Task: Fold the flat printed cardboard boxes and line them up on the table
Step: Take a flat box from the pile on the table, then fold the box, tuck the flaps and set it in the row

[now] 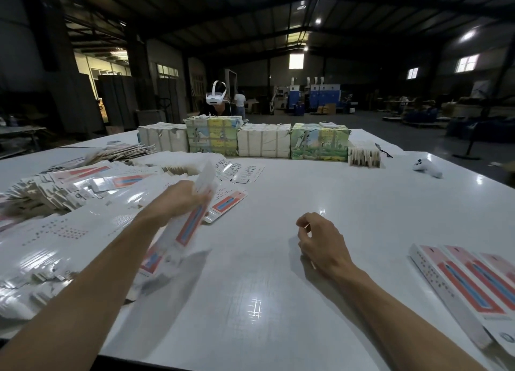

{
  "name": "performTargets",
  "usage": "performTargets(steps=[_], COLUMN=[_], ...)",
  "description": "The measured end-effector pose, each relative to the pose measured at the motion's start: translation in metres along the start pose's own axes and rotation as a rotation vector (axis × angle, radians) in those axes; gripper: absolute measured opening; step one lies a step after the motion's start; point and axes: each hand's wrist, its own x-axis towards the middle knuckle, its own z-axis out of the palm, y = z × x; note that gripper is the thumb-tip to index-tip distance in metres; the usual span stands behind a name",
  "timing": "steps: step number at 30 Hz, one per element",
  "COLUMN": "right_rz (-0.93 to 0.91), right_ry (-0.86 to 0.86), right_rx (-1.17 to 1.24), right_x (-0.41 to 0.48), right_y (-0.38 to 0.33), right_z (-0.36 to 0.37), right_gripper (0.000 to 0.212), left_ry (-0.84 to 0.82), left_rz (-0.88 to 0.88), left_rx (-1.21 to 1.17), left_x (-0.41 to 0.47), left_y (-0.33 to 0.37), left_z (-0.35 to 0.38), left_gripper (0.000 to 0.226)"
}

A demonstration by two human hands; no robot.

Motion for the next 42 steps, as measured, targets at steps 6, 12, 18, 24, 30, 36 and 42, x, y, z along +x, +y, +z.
performTargets(steps=[6,12,18,24,30,36,42], right_rz=[-0.037,-0.096,-0.1,-0.15,-0.047,0.089,0.156], right_ry=[0.163,0.237,0.035,0.039,0.069,-0.035,-0.092], right_rx=[0.19,0.287,0.167,0.134,0.209,0.399,0.744], right_x=[0.007,0.013,0.009,0.011,0.018,0.024,0.023], right_y=[0.002,0.006,0.0,-0.003,-0.007,-0.003,0.001], right_z=[-0.005,-0.016,-0.017,-0.024,-0.027,-0.038,-0.048], right_gripper=[0.018,0.031,0.04,0.032,0.023,0.032,0.038], left_ry=[-0.48,-0.588,-0.469,-0.473,-0.514,-0.601,-0.766], left_rz=[-0.177,-0.136,0.031,0.017,0.037,0.064,0.126], left_rx=[-0.85,-0.992,-0.992,-0.999,-0.912,-0.93,-0.95], left_x=[0.001,-0.012,-0.018,-0.02,-0.022,-0.021,-0.019], left_y=[0.053,0.07,0.065,0.066,0.069,0.069,0.072], left_z=[0.079,0.162,0.186,0.184,0.181,0.184,0.181], left_gripper=[0.053,0.071,0.062,0.067,0.063,0.077,0.076])
